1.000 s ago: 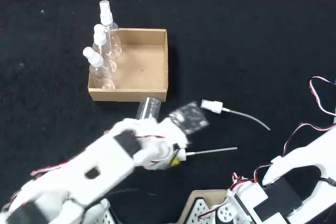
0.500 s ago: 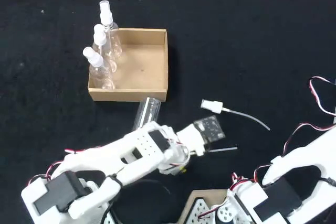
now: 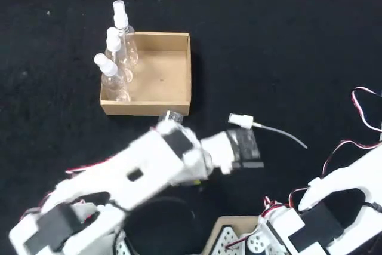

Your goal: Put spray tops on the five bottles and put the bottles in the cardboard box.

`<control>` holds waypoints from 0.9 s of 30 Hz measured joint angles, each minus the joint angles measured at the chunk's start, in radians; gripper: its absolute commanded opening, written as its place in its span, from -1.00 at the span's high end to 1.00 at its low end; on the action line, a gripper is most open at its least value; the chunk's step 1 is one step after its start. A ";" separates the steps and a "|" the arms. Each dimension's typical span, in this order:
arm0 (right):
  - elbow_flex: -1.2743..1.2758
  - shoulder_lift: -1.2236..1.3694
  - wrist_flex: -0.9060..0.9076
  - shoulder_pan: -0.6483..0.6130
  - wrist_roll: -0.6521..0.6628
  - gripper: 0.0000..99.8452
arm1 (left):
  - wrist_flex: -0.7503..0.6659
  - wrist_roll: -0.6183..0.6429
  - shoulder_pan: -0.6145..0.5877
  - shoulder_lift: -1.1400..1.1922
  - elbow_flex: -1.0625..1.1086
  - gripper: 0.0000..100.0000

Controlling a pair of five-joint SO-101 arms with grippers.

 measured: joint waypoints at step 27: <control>0.273 -0.313 0.002 -1.010 -0.480 0.98 | 0.038 0.069 -1.605 -0.436 -0.095 0.85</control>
